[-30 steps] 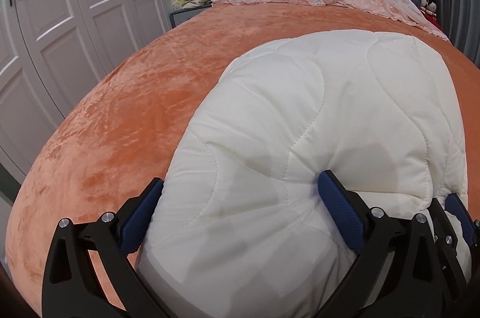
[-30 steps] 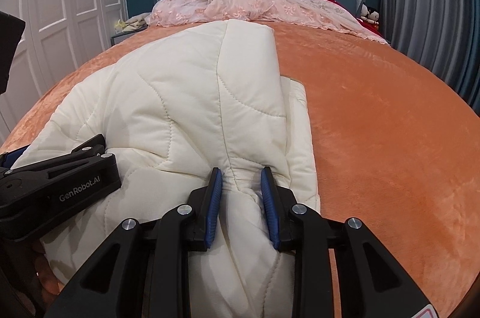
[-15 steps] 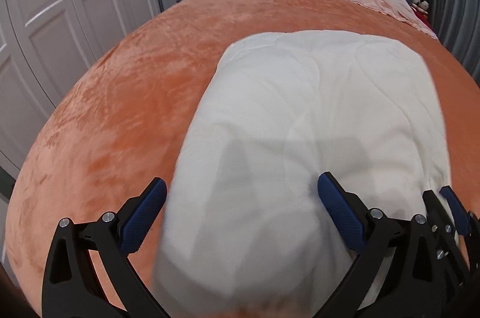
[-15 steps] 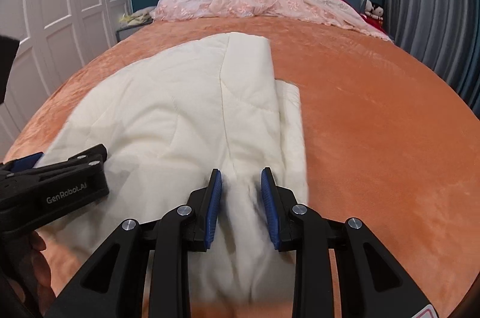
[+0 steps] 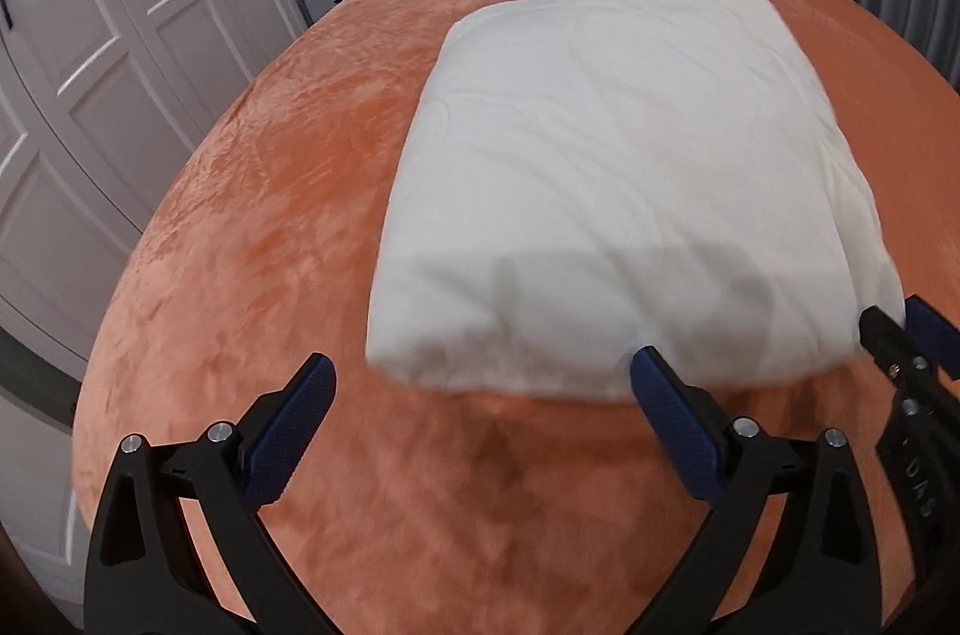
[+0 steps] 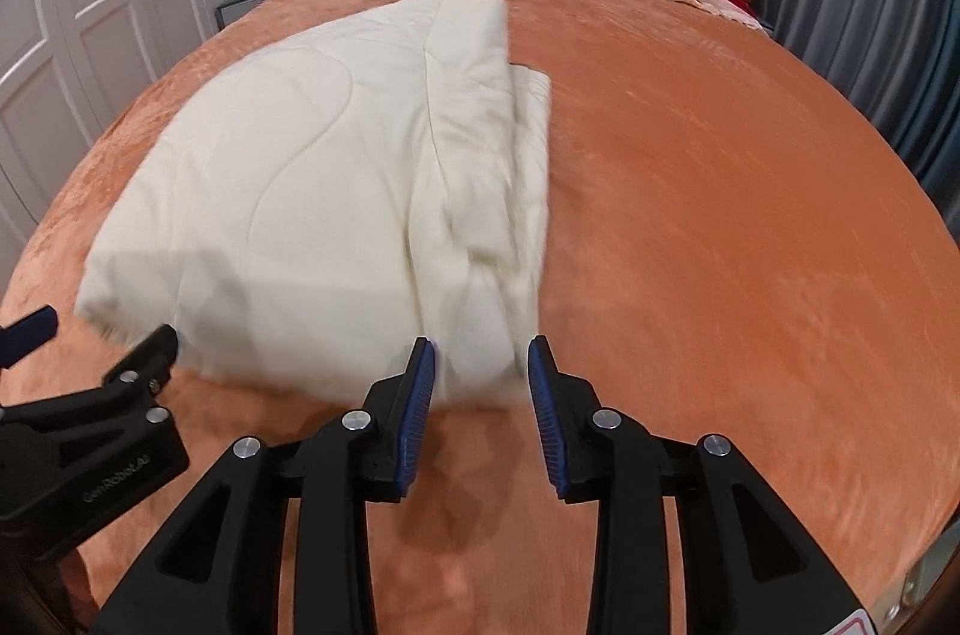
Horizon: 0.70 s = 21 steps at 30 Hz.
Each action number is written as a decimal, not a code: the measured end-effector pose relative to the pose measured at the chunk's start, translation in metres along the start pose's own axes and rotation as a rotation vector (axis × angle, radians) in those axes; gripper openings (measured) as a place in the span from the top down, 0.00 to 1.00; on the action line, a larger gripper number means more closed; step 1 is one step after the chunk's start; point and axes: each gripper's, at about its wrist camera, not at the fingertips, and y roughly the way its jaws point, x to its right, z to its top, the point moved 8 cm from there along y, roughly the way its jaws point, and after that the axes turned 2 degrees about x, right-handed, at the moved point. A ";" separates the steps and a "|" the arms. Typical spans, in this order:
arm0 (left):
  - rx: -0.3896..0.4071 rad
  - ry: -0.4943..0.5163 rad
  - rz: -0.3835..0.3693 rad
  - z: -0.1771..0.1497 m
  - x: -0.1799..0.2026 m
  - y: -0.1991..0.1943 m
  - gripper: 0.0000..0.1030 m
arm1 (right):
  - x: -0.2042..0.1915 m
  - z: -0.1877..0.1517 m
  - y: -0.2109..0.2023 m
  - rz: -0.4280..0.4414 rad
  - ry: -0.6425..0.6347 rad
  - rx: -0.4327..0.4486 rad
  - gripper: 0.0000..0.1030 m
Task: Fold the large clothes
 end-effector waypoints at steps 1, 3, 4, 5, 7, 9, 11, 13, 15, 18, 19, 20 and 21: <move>0.001 0.001 -0.004 -0.003 0.000 -0.005 0.08 | 0.002 -0.005 -0.008 0.004 0.010 -0.002 0.69; 0.008 -0.001 -0.022 -0.011 0.001 -0.017 0.08 | 0.004 -0.014 -0.024 0.011 0.015 0.010 0.69; 0.015 0.002 -0.028 -0.015 0.001 -0.025 0.08 | 0.004 -0.016 -0.030 0.016 0.011 0.019 0.68; 0.021 0.005 -0.033 -0.019 0.002 -0.033 0.07 | 0.003 -0.019 -0.037 0.020 0.001 0.029 0.64; 0.027 0.010 -0.042 -0.026 0.003 -0.046 0.07 | 0.002 -0.027 -0.056 0.023 -0.031 0.054 0.54; 0.035 0.014 -0.048 -0.033 0.004 -0.059 0.07 | 0.003 -0.034 -0.073 0.019 -0.050 0.084 0.47; 0.047 0.018 -0.050 -0.041 0.004 -0.072 0.07 | 0.008 -0.044 -0.086 0.013 -0.053 0.102 0.43; 0.055 0.014 -0.045 -0.048 0.002 -0.081 0.07 | 0.016 -0.053 -0.094 0.009 -0.040 0.106 0.40; 0.058 0.000 -0.050 -0.057 0.000 -0.089 0.07 | 0.022 -0.065 -0.101 0.019 -0.012 0.104 0.38; 0.052 -0.022 -0.061 -0.070 0.000 -0.098 0.07 | 0.027 -0.079 -0.110 0.023 0.021 0.103 0.35; 0.054 -0.025 -0.058 -0.073 -0.001 -0.100 0.07 | 0.029 -0.083 -0.113 0.018 0.025 0.107 0.34; 0.057 -0.024 -0.051 -0.076 -0.001 -0.103 0.07 | 0.030 -0.086 -0.115 0.016 0.027 0.111 0.33; 0.061 -0.022 -0.044 -0.079 -0.002 -0.106 0.07 | 0.030 -0.090 -0.118 0.012 0.031 0.117 0.32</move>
